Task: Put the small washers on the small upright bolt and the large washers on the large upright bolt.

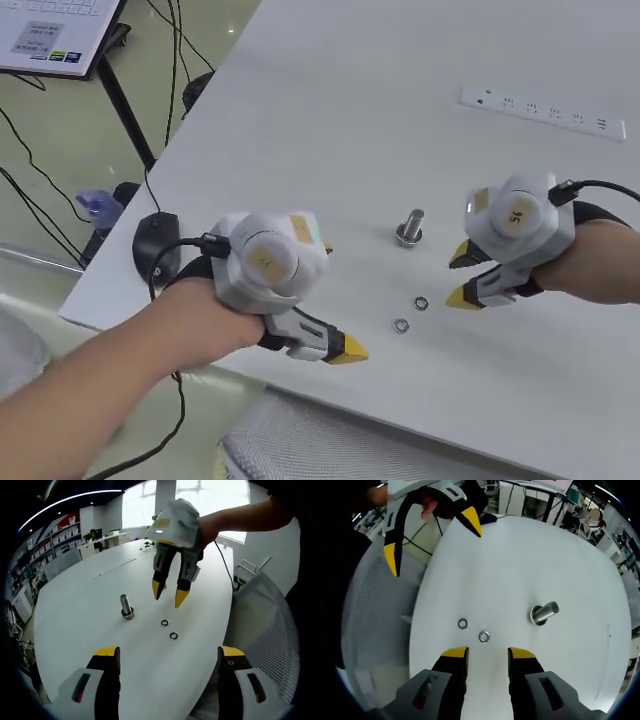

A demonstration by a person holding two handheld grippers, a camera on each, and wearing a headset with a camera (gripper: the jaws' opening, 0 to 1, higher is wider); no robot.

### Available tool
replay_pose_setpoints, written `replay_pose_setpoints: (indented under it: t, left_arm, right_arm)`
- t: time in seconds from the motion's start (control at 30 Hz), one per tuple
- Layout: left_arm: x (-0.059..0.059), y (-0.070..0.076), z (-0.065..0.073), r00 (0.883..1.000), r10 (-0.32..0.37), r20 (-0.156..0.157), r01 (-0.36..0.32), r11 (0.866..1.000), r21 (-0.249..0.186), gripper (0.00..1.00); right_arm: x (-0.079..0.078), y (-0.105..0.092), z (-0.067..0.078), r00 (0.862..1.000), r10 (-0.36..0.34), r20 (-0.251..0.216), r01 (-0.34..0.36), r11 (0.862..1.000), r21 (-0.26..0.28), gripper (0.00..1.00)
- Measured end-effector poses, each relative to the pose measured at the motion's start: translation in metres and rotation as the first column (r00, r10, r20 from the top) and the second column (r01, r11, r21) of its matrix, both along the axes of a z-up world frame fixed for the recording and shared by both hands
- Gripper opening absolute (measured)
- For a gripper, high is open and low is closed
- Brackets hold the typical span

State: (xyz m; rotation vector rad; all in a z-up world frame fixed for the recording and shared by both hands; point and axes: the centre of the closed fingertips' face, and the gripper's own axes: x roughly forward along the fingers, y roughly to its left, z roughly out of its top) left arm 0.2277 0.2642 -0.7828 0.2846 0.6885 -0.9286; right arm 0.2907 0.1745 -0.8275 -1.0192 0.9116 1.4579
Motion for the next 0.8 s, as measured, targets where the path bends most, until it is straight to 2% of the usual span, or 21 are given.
replay_pose_setpoints:
  t: [0.13, 0.37, 0.47, 0.6, 0.8]
  left_arm:
    - [0.000, 0.000, -0.001, 1.000, -0.004, 0.002, 0.004, 1.000, 0.005, 0.79]
    - [-0.001, 0.000, -0.003, 1.000, -0.010, 0.001, 0.010, 1.000, 0.006, 0.79]
    - [0.000, 0.000, -0.002, 1.000, -0.008, 0.002, 0.008, 1.000, -0.008, 0.79]
    - [0.000, 0.003, -0.003, 1.000, -0.008, -0.002, 0.008, 1.000, -0.004, 0.78]
    - [0.000, 0.007, -0.006, 1.000, -0.008, -0.007, 0.008, 1.000, -0.004, 0.77]
  right_arm:
    - [-0.001, 0.000, -0.014, 1.000, 0.026, 0.018, -0.025, 0.999, -0.027, 0.32]
    - [0.003, 0.005, -0.035, 1.000, -0.001, 0.006, 0.001, 1.000, -0.029, 0.30]
    - [0.002, 0.007, -0.041, 1.000, -0.001, 0.005, 0.001, 0.999, -0.033, 0.30]
    - [0.005, 0.008, -0.050, 1.000, -0.003, 0.013, 0.004, 0.999, -0.045, 0.29]
    - [0.005, 0.009, -0.054, 1.000, -0.014, 0.006, 0.015, 0.999, -0.048, 0.28]
